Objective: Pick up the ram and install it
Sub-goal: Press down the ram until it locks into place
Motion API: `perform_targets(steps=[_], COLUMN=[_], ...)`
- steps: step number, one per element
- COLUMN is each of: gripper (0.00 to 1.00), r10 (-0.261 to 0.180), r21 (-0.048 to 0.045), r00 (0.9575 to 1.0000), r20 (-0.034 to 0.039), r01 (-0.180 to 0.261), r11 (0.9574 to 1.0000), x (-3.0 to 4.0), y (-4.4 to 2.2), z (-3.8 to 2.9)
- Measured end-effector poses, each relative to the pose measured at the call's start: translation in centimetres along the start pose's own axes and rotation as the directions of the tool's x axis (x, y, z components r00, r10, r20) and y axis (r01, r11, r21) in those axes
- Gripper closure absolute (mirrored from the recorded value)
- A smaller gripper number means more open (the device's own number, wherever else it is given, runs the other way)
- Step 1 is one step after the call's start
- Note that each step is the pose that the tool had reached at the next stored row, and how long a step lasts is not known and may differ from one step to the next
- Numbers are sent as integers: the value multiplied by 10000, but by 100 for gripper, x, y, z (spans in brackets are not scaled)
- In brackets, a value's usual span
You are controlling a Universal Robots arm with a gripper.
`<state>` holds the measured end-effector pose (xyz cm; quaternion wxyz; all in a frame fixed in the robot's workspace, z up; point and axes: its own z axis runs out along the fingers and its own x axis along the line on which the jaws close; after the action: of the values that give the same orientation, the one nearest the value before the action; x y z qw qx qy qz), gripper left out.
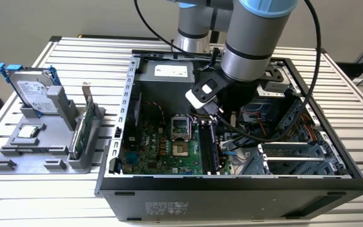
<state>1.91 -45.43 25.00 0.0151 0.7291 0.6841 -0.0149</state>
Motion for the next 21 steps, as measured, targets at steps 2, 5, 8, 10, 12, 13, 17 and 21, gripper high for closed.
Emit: perform_targets(steps=[2,5,8,10,12,13,17,21], gripper=[100,100,100,100,100,100,100,100], r10=[0,0,0,0,0,0,1,-1], r21=[0,0,1,1,1,1,1,1], r00=[10000,10000,10000,10000,10000,10000,10000,10000], r20=[3,4,5,4,5,4,4,4], r01=[0,0,0,0,0,0,-1,1], r11=[10000,10000,10000,10000,10000,10000,10000,10000], x=[0,1,3,3,4,4,5,7], y=[0,0,0,0,0,0,-3,-8], z=[15,45,74,92,109,117,145,179])
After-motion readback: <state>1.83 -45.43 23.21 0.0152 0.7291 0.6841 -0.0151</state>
